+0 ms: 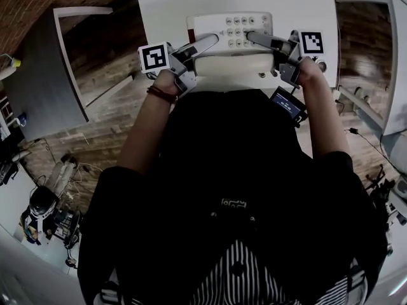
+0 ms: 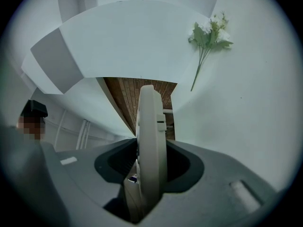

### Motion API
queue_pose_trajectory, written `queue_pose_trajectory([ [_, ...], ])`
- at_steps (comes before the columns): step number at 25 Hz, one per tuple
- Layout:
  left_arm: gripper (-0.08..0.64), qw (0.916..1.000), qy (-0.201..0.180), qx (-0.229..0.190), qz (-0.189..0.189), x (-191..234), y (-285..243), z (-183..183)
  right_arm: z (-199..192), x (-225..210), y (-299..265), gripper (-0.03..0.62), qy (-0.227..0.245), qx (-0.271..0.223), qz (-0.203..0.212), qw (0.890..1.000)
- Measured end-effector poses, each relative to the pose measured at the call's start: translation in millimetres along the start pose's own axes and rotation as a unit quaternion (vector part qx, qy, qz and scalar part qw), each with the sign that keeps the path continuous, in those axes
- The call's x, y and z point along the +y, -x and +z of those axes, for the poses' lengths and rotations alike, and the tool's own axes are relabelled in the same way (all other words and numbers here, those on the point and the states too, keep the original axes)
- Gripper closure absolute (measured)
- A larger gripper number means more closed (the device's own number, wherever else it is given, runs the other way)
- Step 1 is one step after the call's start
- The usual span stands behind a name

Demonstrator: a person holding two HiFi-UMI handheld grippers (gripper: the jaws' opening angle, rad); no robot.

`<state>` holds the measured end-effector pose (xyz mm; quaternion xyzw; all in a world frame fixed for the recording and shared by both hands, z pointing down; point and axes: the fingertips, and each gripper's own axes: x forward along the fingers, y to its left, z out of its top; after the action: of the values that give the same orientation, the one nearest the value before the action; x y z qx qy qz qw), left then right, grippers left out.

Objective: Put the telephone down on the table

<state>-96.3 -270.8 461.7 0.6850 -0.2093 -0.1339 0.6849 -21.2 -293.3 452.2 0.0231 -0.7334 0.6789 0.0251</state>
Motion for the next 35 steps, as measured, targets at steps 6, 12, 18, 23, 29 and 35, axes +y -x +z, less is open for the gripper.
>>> queue_pose_trajectory([
  [6,0.284,0.9998,0.000,0.001,0.017,22.5,1.6,3.0,3.6,-21.6,3.0,0.428,0.010,-0.004,-0.025,1.000],
  [12,0.284,0.9998,-0.012,0.011,0.006,37.1,-5.9,4.5,1.3,-37.1,2.5,0.426,-0.001,-0.017,-0.026,1.000],
  [18,0.284,0.9998,-0.006,0.016,0.002,64.7,1.4,11.4,2.3,-60.3,-11.2,0.426,0.003,-0.014,-0.029,0.999],
  [23,0.284,0.9997,-0.004,0.025,-0.001,77.8,-3.5,8.7,-0.5,-71.5,-9.1,0.426,-0.004,-0.014,-0.025,1.000],
  [29,0.284,0.9996,0.007,0.028,0.000,96.7,-9.9,8.0,0.1,-96.3,-6.6,0.426,-0.009,-0.022,-0.033,0.999],
  [35,0.284,0.9992,0.003,0.036,0.014,114.9,-12.0,4.2,-4.4,-113.4,-7.8,0.423,-0.021,-0.022,-0.027,0.999],
])
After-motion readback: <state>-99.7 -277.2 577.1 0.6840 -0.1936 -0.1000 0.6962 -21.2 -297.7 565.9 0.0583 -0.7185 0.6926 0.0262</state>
